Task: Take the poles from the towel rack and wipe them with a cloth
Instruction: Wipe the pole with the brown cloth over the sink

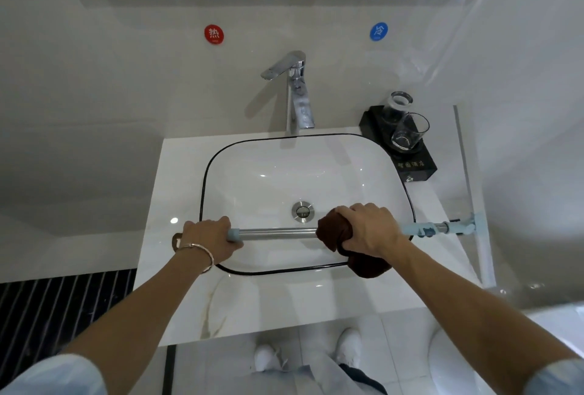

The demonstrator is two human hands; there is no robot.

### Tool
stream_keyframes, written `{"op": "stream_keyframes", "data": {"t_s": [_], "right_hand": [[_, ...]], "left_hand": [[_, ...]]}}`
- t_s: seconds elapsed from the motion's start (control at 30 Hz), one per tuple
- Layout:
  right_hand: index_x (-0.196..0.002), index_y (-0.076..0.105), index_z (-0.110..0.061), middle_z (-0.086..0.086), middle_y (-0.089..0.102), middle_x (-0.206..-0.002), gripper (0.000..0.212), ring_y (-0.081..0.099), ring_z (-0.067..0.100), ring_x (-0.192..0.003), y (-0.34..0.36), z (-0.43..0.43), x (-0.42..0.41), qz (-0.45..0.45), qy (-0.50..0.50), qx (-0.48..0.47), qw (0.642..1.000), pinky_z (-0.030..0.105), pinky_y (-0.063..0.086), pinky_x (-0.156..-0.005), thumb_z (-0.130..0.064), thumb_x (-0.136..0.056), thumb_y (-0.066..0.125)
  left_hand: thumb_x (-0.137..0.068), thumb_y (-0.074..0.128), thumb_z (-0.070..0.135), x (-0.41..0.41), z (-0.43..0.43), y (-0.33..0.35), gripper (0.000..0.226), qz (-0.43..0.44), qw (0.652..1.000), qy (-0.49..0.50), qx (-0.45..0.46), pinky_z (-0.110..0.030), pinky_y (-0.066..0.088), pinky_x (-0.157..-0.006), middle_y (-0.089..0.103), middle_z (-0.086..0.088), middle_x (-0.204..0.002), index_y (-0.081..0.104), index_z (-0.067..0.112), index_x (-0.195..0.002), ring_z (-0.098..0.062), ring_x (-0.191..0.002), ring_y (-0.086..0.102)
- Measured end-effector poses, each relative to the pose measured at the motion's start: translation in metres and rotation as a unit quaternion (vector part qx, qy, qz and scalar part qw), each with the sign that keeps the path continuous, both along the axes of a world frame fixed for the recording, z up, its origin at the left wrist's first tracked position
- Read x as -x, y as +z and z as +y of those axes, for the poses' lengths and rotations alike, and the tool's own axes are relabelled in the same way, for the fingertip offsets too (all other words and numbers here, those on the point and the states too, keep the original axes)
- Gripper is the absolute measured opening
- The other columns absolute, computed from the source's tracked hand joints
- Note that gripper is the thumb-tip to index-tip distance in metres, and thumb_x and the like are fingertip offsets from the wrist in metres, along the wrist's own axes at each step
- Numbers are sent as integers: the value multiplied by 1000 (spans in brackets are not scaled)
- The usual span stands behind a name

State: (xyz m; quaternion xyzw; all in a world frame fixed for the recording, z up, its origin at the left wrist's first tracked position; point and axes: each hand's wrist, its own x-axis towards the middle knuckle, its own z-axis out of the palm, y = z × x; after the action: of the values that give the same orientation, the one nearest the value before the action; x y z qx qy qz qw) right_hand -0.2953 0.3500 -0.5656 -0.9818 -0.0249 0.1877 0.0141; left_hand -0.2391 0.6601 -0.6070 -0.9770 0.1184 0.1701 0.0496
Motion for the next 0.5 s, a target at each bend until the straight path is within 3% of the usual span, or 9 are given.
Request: {"op": "stream_keyframes", "data": {"t_s": [0.17, 0.27, 0.37, 0.5], "right_hand": [[-140, 37, -35, -2, 52, -132, 66, 49, 25, -115, -2, -5, 9, -30, 25, -18, 999, 38, 37, -95, -43, -78, 60], [-142, 36, -35, -4, 49, -136, 67, 48, 24, -117, 6, -14, 9, -27, 30, -49, 998, 38, 38, -98, -38, -80, 61], [-140, 39, -34, -3, 52, -134, 66, 50, 25, -114, 25, -21, 3, -70, 15, -68, 995, 40, 41, -96, -35, -78, 63], [-135, 47, -32, 0, 58, -128, 66, 54, 30, -110, 54, -34, -11, -151, -20, -60, 986, 42, 44, -92, -30, -73, 68]], "left_hand": [[-91, 41, 55, -9, 2, 2, 35, 3, 996, -91, -17, -27, 39, -76, 66, 5, -91, 56, 24, -96, -17, -87, 63], [-93, 42, 49, -4, 8, 1, 29, -33, 994, -106, 8, -25, 32, -67, 65, 5, -83, 55, 22, -93, -17, -81, 64], [-93, 43, 49, -4, 10, 2, 26, -73, 994, -78, 17, -26, 25, -70, 49, 10, -65, 43, 25, -84, -16, -72, 60], [-88, 49, 57, -12, 17, 0, 31, -61, 995, -20, 80, -28, 25, -78, 55, 11, -74, 44, 26, -82, -14, -79, 59]]}}
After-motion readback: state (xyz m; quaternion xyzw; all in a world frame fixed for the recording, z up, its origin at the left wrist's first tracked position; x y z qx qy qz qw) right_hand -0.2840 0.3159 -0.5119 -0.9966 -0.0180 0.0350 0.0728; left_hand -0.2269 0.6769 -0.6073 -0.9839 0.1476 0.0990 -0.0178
